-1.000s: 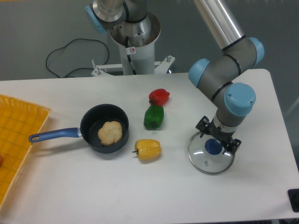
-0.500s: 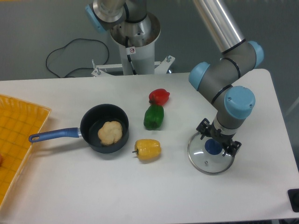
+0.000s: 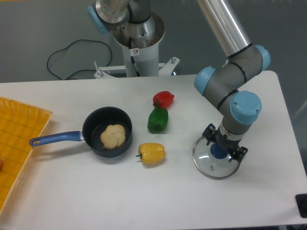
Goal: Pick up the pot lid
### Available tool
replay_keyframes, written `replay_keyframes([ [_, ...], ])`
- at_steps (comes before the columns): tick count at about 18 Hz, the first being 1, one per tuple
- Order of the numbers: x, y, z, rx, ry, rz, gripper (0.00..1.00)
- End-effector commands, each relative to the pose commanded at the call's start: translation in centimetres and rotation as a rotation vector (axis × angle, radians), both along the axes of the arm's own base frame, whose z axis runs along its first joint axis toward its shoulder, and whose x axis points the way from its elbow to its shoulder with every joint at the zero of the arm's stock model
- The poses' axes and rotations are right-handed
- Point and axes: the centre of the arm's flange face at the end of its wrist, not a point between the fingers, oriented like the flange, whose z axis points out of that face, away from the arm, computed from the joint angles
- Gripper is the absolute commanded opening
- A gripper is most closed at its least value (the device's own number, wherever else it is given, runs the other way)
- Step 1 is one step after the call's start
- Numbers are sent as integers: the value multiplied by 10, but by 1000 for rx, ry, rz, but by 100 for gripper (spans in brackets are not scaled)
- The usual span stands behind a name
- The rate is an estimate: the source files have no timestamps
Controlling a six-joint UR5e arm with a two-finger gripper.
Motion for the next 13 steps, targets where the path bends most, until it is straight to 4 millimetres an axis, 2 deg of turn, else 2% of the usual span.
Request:
replay_keyframes([
  [6,0,0,0,0,0,-20,65],
  [13,1,0,0,-2,1,-37,51],
])
